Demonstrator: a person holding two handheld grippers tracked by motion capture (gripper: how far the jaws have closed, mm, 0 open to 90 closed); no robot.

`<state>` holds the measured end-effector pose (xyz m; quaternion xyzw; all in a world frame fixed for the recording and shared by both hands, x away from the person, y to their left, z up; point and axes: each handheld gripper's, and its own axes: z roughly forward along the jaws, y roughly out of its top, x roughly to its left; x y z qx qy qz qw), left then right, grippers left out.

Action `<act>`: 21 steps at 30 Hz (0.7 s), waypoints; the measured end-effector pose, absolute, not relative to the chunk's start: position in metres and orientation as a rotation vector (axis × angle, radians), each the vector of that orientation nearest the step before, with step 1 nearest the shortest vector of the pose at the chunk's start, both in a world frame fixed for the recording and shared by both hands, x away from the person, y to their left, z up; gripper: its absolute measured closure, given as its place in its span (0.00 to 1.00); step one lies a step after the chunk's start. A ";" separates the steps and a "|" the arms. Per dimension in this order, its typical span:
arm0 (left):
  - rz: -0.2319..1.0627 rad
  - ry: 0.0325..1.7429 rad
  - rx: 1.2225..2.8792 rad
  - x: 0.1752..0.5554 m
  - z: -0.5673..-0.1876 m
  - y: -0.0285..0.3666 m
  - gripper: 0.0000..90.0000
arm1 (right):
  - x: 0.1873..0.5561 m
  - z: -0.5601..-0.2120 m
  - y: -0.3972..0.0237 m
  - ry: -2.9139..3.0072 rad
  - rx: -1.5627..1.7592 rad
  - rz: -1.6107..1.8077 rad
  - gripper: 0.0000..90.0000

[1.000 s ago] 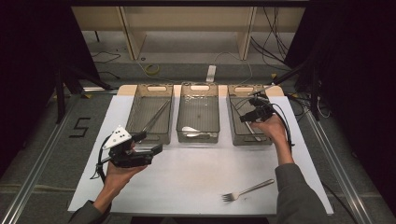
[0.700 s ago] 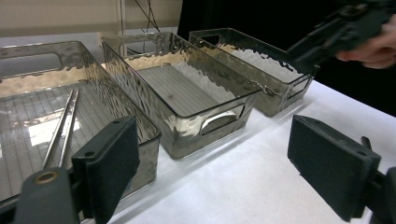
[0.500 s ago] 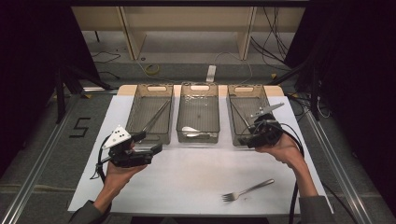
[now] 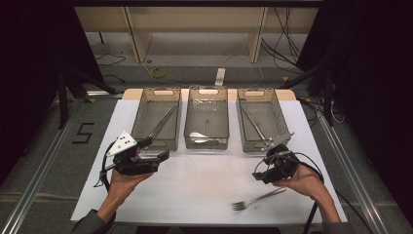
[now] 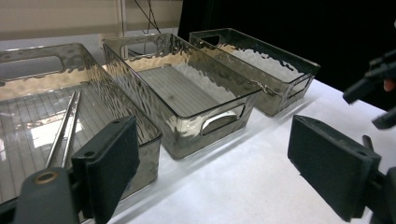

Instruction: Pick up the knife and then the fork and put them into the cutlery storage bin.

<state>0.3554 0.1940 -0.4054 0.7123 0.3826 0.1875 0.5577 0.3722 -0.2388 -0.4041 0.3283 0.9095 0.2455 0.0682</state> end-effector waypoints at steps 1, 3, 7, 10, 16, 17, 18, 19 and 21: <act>0.441 0.902 1.683 0.356 -0.406 0.194 0.18 | 0.369 -0.406 -0.239 2.746 0.988 0.739 0.34; 0.440 0.902 1.691 0.356 -0.406 0.194 0.18 | 0.363 -0.411 -0.240 2.753 0.992 0.720 0.34; 0.441 0.899 1.689 0.356 -0.406 0.193 0.18 | 0.354 -0.420 -0.240 2.774 0.984 0.680 0.34; 0.439 0.899 1.690 0.356 -0.406 0.193 0.18 | 0.348 -0.425 -0.239 2.789 0.971 0.659 0.34; 0.439 0.897 1.691 0.356 -0.406 0.193 0.18 | 0.341 -0.432 -0.233 2.822 0.940 0.610 0.34; 0.439 0.898 1.690 0.356 -0.406 0.193 0.18 | 0.340 -0.432 -0.232 2.827 0.937 0.608 0.34; 0.437 0.899 1.690 0.356 -0.406 0.193 0.18 | 0.339 -0.433 -0.232 2.833 0.933 0.603 0.34; 0.436 0.899 1.691 0.356 -0.406 0.193 0.18 | 0.339 -0.434 -0.232 2.834 0.932 0.596 0.34; 0.437 0.896 1.689 0.355 -0.406 0.193 0.18 | 0.337 -0.436 -0.232 2.841 0.934 0.578 0.34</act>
